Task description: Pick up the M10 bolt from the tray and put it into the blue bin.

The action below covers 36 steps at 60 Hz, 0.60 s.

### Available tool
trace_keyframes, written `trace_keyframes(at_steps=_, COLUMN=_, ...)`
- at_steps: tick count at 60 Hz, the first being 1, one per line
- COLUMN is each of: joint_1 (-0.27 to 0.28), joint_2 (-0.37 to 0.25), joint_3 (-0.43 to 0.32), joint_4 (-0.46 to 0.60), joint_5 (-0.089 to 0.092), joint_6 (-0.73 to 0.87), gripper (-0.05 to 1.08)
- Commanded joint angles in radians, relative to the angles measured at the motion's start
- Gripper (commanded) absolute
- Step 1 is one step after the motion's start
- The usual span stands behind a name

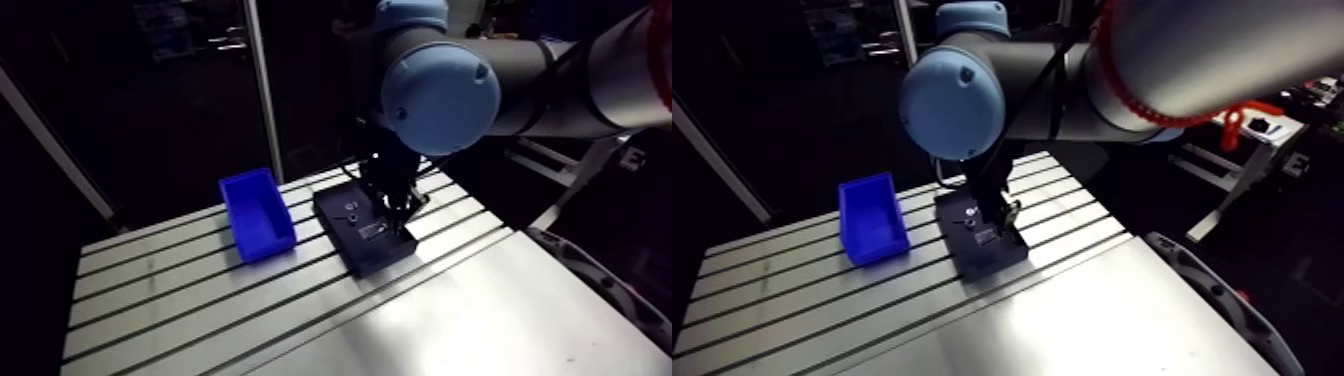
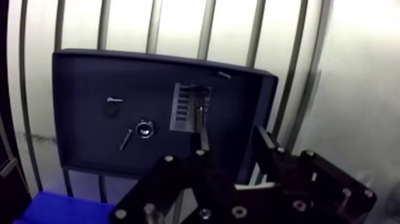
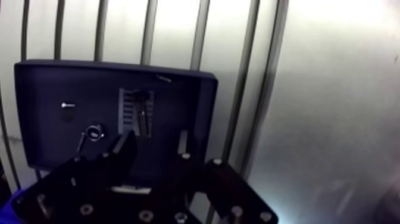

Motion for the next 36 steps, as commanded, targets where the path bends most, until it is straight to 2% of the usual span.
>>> trace_keyframes(at_steps=1, joint_1=-0.001, joint_2=0.016, joint_3=0.000, joint_4=-0.016, joint_5=0.002, joint_6=0.003, gripper=0.52)
trace_keyframes(at_steps=36, joint_1=0.001, joint_2=0.042, joint_3=0.000, joint_4=-0.075, joint_5=0.004, joint_6=0.000, gripper=0.56)
